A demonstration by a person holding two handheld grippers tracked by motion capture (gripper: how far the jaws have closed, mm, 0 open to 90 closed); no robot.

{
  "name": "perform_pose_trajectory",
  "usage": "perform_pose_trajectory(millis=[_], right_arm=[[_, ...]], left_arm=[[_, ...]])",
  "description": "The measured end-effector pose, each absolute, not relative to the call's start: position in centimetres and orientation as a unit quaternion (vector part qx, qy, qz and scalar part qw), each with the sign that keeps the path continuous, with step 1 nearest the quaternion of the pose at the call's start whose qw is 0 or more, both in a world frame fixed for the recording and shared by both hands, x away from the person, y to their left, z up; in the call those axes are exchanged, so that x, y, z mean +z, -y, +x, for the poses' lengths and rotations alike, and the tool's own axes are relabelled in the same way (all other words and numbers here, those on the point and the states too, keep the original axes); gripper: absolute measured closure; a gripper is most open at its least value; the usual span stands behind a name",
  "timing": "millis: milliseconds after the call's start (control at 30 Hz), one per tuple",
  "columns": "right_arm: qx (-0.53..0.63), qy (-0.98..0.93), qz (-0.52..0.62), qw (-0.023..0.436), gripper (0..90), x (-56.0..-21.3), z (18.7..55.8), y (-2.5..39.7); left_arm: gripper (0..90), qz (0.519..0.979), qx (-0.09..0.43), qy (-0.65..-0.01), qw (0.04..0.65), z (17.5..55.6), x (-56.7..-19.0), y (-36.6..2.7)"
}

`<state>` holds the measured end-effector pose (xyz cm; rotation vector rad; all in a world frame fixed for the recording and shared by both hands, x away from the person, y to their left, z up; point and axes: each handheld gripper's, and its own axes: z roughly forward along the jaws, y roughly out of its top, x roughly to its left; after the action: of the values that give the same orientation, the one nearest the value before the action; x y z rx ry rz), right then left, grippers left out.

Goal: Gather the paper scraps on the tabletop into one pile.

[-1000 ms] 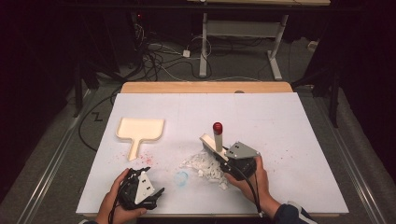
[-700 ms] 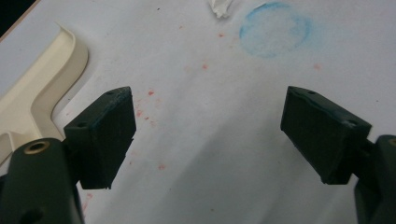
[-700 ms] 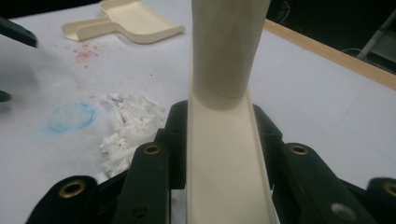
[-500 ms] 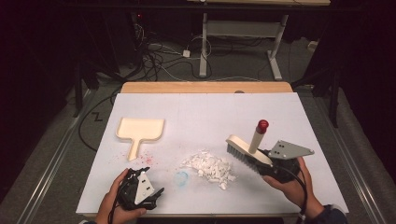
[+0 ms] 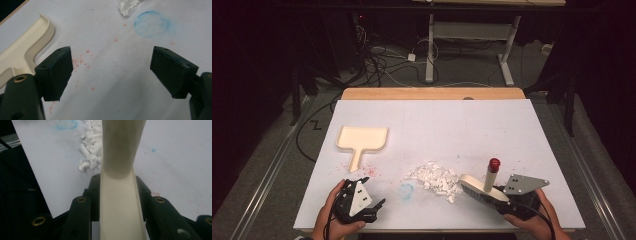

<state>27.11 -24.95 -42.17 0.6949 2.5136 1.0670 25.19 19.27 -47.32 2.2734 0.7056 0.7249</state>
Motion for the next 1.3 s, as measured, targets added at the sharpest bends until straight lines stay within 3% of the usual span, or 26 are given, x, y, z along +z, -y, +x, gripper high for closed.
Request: perform_pose_trajectory(millis=[500,767,1067,1300], right_arm=[[0.404,-0.868,0.218,0.19,68.0,-41.9,29.4,19.1],[0.428,-0.856,0.22,0.191,68.0,-40.2,28.7,20.8],[0.392,-0.83,0.295,0.266,68.0,-40.7,29.9,22.3],[0.38,-0.843,0.303,0.229,67.9,-43.4,30.6,19.3]], left_arm=[[17.5,0.871,0.267,-0.264,0.317,25.5,-47.7,-19.2],[17.5,0.871,0.269,-0.264,0.316,25.3,-47.7,-19.2],[17.5,0.872,0.27,-0.262,0.313,25.4,-47.7,-19.0],[17.7,0.873,0.268,-0.26,0.314,25.4,-47.7,-19.0]])
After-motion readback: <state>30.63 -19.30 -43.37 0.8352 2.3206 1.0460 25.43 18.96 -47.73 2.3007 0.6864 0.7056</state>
